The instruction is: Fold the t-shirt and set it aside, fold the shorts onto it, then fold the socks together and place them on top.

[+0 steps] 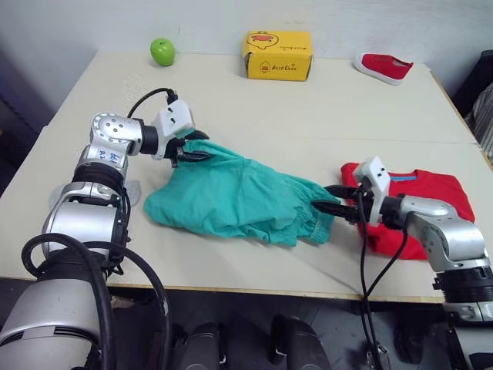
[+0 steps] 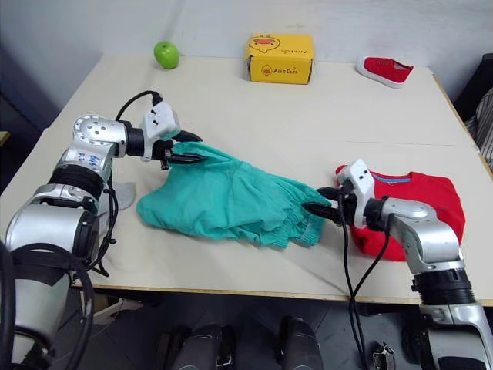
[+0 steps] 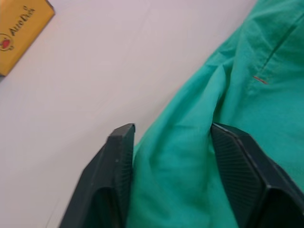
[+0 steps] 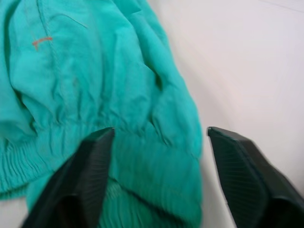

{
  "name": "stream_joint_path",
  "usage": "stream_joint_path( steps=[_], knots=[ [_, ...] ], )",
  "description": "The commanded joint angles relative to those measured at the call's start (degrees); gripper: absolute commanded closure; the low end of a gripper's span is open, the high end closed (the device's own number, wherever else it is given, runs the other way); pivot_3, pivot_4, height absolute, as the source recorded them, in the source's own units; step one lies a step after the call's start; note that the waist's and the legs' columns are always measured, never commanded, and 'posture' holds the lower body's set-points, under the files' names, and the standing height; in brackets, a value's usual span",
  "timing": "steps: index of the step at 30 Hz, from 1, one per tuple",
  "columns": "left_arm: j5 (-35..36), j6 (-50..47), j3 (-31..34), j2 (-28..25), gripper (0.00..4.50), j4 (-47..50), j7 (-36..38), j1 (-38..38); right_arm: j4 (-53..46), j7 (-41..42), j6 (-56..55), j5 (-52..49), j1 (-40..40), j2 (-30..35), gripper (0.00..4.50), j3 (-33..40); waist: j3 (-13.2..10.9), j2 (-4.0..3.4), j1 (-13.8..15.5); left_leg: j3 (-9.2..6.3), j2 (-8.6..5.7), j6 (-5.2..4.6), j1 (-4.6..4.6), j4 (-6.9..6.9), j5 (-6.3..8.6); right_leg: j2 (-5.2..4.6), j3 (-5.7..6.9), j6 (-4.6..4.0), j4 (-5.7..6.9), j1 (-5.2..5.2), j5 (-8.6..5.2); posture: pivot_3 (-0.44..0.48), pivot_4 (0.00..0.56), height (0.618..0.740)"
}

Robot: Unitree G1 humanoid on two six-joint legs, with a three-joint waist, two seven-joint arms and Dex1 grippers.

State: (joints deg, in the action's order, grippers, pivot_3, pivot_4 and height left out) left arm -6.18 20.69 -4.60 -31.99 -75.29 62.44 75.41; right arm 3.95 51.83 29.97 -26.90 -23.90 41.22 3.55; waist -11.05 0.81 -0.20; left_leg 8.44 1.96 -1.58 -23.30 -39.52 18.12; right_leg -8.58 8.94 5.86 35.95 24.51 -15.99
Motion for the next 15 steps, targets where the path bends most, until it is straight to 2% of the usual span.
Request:
stream_joint_path(
  steps=[1, 5, 7, 8, 11, 13, 15],
  knots=[
    [1.52, -1.65, 3.7, -1.97, 1.28, -0.21, -5.61, 0.89, -3.12, -0.64, -5.08, -0.52, 1.52, 0.94, 0.04, 6.5, 0.0, 0.0, -0.02, 0.0, 0.0, 0.0, 0.0, 0.0, 0.0, 0.0, 0.0, 0.0, 0.0, 0.0, 0.0, 0.0, 0.15, 0.74],
    [5.21, -3.99, 9.05, -3.68, 1.28, 0.28, -5.37, 0.08, -11.51, 3.17, -10.16, -4.75, 5.79, -1.09, 0.04, 9.7, 0.0, 0.0, -0.42, -0.01, 0.04, 0.01, 0.01, 0.01, -0.01, 0.03, -0.01, 0.01, 0.03, 0.01, 0.0, 0.0, 0.15, 0.74],
    [5.57, -3.68, 10.05, -4.17, 1.28, 0.74, -4.72, -0.46, -14.96, 3.53, -10.23, -6.48, 7.04, -2.21, 0.04, 9.65, 0.0, 0.0, -0.71, -0.02, 0.06, 0.04, 0.03, 0.04, -0.02, 0.05, 0.0, 0.01, 0.02, 0.0, 0.0, 0.0, 0.15, 0.74],
    [7.05, -1.63, 11.14, -4.6, 1.11, 2.11, -1.61, -1.42, -18.85, 3.85, -10.37, -6.87, 8.84, -3.18, 0.0, 7.61, 0.0, 0.0, -0.7, -0.02, 0.05, 0.04, 0.04, 0.03, -0.02, 0.04, 0.0, 0.01, 0.03, -0.02, 0.0, 0.0, 0.15, 0.74],
    [11.21, 3.06, 12.41, -5.3, 0.45, 8.69, 10.01, -6.44, -26.36, 1.02, -13.91, -2.39, 13.32, -7.64, 0.63, 0.45, 0.02, 0.03, -0.92, -0.02, 0.05, 0.04, 0.05, 0.03, -0.02, 0.04, 0.0, 0.0, 0.04, -0.02, 0.0, 0.0, 0.15, 0.74],
    [13.48, 2.88, 12.36, -5.35, 0.0, 14.08, 14.89, -10.89, -28.23, -1.68, -15.48, 0.23, 14.76, -10.56, 1.25, -2.74, 0.02, 0.03, -1.2, -0.02, 0.05, 0.07, 0.06, 0.02, -0.02, 0.04, 0.0, 0.0, 0.05, -0.02, 0.0, 0.0, 0.15, 0.74],
    [16.03, 1.3, 12.29, -5.34, 0.22, 22.65, 17.02, -17.76, -29.17, -3.61, -16.86, 3.19, 16.19, -12.8, 1.95, -6.05, 0.02, 0.03, -1.37, -0.01, 0.02, 0.06, 0.06, -0.03, -0.02, 0.02, -0.04, 0.0, 0.09, -0.03, 0.0, 0.0, 0.15, 0.74]
  ],
)
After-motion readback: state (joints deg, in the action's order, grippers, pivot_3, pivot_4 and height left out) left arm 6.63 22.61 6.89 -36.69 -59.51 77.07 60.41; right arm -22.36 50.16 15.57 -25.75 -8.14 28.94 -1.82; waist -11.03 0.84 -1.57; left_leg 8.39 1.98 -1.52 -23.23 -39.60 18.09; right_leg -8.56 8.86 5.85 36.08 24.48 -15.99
